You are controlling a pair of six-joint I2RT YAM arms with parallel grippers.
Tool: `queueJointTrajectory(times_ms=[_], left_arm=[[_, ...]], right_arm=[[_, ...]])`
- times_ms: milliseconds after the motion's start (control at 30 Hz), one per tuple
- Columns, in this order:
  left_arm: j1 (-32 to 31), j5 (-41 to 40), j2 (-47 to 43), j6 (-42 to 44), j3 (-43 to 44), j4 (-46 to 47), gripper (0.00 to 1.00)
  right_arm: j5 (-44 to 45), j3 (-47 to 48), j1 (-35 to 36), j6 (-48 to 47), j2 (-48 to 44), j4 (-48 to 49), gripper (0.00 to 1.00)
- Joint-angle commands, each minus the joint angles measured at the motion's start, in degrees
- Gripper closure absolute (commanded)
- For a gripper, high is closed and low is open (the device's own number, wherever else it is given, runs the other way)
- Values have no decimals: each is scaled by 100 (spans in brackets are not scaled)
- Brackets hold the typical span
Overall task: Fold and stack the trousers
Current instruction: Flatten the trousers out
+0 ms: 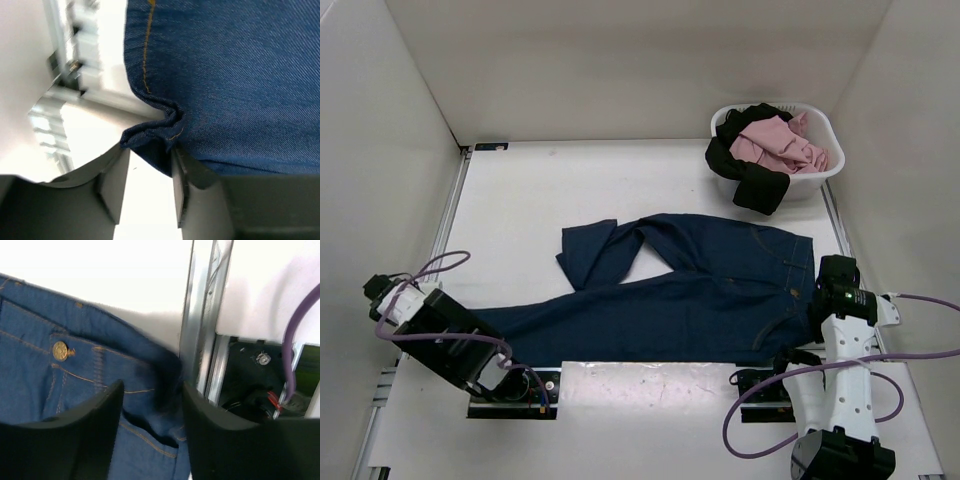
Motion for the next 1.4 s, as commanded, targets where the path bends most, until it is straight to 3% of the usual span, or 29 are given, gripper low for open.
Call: queueJointTrajectory(times_ms=[0, 100, 300, 467, 667, 933, 1033, 1133, 1267, 1367], left_arm=[[395, -349, -143, 628, 169, 327, 49], [396, -411, -414, 795, 372, 274, 44], [343, -411, -802, 1015, 442, 152, 33], [256, 203, -661, 700, 724, -306, 33], [-930, 214, 225, -12, 215, 211, 36], [-2282, -77, 807, -856, 72, 1074, 39], [-2844, 298, 737, -1216, 976, 715, 39], [-3669, 712, 815, -1593, 2399, 163, 29], [-4867, 906, 2093, -2025, 4584, -796, 13], [-5456, 1583, 3095, -2228, 5440, -1097, 9]], right_arm=[[394, 228, -17, 19, -1, -122, 42], [456, 403, -17, -209, 69, -122, 30], [456, 1088, -17, -1237, 639, 307, 29], [-395, 1265, 88, -2256, 1061, 975, 29], [-1187, 774, 89, -2381, 2072, 1573, 34], [-1082, 351, 89, -2152, 2828, 2224, 36], [-1082, 641, 89, -2512, 3049, 2163, 40], [-1030, 1123, 89, -2889, 2926, 2101, 40], [-1029, 2072, 89, -3260, 3250, 1961, 31], [-1239, 2574, 36, -3383, 3829, 2162, 27]])
